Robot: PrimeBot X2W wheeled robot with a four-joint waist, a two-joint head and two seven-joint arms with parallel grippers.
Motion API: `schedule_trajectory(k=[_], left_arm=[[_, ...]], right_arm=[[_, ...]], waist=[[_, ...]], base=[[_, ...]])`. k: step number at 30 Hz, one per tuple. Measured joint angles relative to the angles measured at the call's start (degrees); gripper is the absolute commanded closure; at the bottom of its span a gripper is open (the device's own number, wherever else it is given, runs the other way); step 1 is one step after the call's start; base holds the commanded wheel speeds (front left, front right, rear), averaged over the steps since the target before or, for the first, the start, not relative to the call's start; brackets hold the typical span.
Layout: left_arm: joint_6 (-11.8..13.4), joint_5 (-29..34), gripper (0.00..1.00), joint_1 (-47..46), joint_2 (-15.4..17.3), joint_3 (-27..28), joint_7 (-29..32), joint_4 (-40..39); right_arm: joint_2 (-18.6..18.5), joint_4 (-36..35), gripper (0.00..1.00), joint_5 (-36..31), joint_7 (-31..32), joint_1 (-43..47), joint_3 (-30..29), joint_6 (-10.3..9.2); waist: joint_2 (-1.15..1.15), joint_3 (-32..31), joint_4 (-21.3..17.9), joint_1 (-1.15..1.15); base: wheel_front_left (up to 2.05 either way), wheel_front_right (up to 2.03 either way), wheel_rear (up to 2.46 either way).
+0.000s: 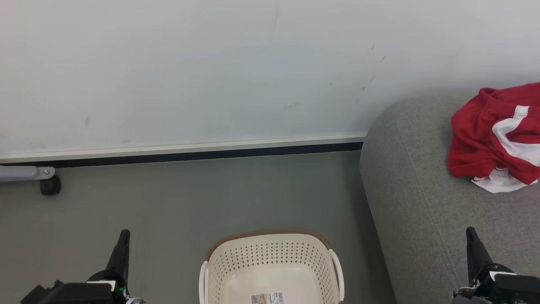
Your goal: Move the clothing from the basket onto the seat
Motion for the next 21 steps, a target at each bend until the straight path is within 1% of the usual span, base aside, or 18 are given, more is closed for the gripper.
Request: schedule_trajectory(k=[21], left_arm=[[0.00, 0.00, 1.00, 0.00, 0.00, 0.00, 0.00, 0.02]], right_arm=[[0.00, 0.00, 1.00, 0.00, 0.00, 0.00, 0.01, 0.00]], waist=[[0.00, 0.00, 0.00, 0.00]], base=[[0.00, 0.00, 0.00]])
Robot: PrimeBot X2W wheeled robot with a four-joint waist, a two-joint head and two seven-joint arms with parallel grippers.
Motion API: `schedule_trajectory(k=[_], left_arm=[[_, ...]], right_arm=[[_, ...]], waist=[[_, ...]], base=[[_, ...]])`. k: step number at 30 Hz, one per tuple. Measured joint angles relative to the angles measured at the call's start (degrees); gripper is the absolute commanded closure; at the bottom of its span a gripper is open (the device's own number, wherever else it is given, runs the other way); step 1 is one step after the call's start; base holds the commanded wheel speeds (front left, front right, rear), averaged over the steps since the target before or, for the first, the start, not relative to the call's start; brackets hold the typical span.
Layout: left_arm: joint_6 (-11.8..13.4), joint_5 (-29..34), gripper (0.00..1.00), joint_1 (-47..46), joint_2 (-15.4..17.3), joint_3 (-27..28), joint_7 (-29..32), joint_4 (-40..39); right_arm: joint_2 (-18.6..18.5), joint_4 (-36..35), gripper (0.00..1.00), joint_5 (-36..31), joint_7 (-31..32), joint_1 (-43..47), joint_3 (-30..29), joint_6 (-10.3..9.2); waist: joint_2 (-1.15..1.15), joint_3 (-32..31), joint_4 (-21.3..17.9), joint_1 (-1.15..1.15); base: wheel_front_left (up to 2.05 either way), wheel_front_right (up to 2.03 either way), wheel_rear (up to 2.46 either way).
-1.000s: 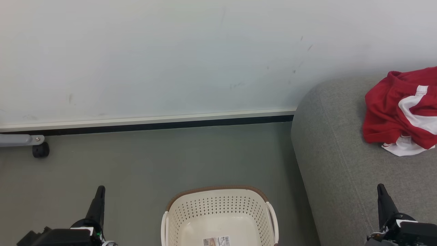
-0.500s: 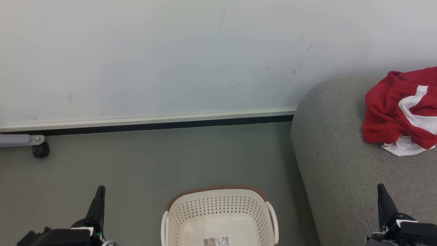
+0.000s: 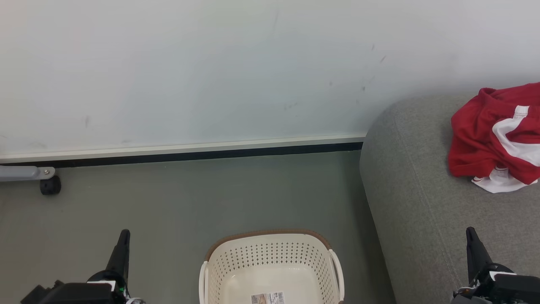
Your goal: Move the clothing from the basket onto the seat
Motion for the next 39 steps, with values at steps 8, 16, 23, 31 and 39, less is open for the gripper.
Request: schedule_trajectory(k=[8, 16, 23, 31, 39], left_arm=[[0.00, -0.01, 1.00, 0.00, -0.01, 0.00, 0.00, 0.00], [0.00, -0.01, 1.00, 0.00, -0.01, -0.01, 0.00, 0.01], [0.00, -0.01, 1.00, 0.00, -0.01, -0.01, 0.00, 0.01], [0.00, -0.01, 1.00, 0.00, -0.01, -0.01, 0.00, 0.01], [0.00, -0.01, 1.00, 0.00, -0.01, -0.01, 0.00, 0.02]], right_arm=[[0.00, 0.00, 1.00, 0.00, 0.00, 0.00, 0.00, 0.00], [0.00, 0.00, 1.00, 0.00, 0.00, 0.00, 0.00, 0.00], [0.00, 0.00, 1.00, 0.00, 0.00, 0.00, 0.00, 0.00], [0.01, -0.01, 1.00, 0.00, 0.00, 0.00, 0.00, 0.00], [0.01, -0.01, 1.00, 0.00, 0.00, 0.00, 0.00, 0.00]], waist=[[0.00, 0.00, 0.00, 0.00], [0.00, 0.00, 0.00, 0.00], [0.00, 0.00, 0.00, 0.00], [0.00, 0.00, 0.00, 0.00], [0.00, 0.00, 0.00, 0.00]], base=[[0.00, 0.00, 0.00], [0.00, 0.00, 0.00], [0.00, 0.00, 0.00], [0.00, 0.00, 0.00], [0.00, 0.00, 0.00]])
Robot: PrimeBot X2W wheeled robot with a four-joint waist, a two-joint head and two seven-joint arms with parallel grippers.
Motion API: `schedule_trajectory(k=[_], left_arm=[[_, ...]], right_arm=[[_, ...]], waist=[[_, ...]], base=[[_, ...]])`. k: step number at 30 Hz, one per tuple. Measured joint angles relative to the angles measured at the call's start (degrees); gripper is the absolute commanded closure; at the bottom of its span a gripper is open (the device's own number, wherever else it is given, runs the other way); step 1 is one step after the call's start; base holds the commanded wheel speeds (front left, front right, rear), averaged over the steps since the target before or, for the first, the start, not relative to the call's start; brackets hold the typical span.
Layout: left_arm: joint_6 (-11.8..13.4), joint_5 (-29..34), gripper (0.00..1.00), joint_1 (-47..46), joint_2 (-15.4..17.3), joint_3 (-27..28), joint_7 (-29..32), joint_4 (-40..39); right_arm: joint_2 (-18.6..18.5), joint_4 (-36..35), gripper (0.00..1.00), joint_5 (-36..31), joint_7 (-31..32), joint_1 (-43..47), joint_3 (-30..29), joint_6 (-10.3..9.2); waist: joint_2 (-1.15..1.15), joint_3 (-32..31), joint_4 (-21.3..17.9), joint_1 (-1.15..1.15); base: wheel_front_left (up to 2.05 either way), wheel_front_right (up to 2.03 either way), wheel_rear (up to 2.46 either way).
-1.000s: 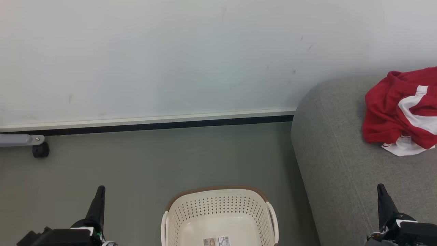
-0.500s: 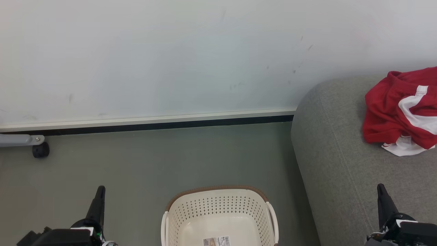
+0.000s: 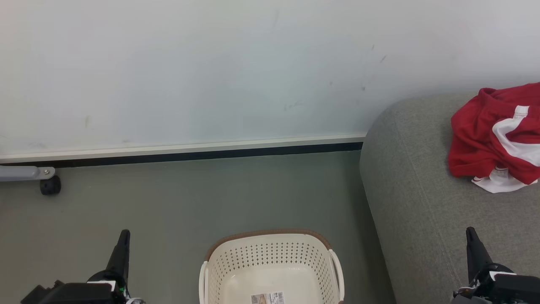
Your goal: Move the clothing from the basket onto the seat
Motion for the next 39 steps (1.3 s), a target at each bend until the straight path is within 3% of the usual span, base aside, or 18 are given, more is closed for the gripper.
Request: schedule_trajectory(k=[39], left_arm=[[0.00, 0.00, 1.00, 0.00, 0.00, 0.00, 0.00, -0.01]], right_arm=[[0.00, -0.03, 1.00, 0.01, -0.01, 0.00, 0.01, 0.00]], waist=[[0.00, 0.01, 0.00, 0.00]], base=[[0.00, 0.00, 0.00]])
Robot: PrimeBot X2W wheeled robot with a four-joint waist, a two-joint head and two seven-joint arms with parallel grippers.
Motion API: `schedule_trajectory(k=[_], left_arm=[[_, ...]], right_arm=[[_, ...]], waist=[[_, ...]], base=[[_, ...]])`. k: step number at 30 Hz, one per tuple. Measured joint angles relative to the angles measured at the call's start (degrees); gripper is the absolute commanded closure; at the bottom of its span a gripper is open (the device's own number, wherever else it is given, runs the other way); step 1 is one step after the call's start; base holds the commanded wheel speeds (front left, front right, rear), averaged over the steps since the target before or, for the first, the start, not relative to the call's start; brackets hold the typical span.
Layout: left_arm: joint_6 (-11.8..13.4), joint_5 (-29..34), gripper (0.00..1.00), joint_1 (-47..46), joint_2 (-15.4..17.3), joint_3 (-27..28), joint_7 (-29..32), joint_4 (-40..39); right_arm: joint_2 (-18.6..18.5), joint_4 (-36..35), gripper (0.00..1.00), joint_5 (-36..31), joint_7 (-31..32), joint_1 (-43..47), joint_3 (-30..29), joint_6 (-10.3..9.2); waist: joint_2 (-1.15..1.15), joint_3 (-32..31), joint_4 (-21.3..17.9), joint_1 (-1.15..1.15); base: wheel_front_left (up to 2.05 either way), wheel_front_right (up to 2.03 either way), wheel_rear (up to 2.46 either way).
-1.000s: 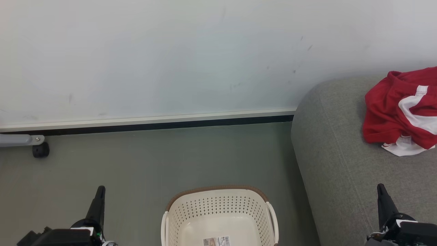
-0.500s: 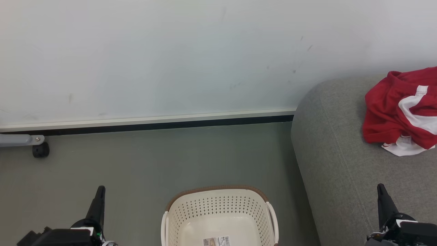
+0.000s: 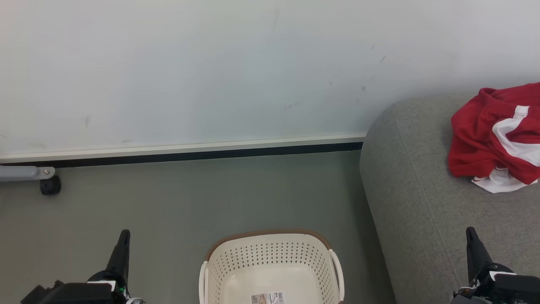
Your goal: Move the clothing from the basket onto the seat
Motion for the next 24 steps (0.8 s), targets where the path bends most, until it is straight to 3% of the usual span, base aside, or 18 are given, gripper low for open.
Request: schedule_trajectory(k=[24], left_arm=[[0.00, 0.00, 1.00, 0.00, 0.00, 0.00, 0.00, -0.01]], right_arm=[[0.00, -0.02, 1.00, 0.00, 0.00, 0.00, 0.00, 0.00]], waist=[[0.00, 0.00, 0.00, 0.00]], base=[[0.00, 0.00, 0.00]])
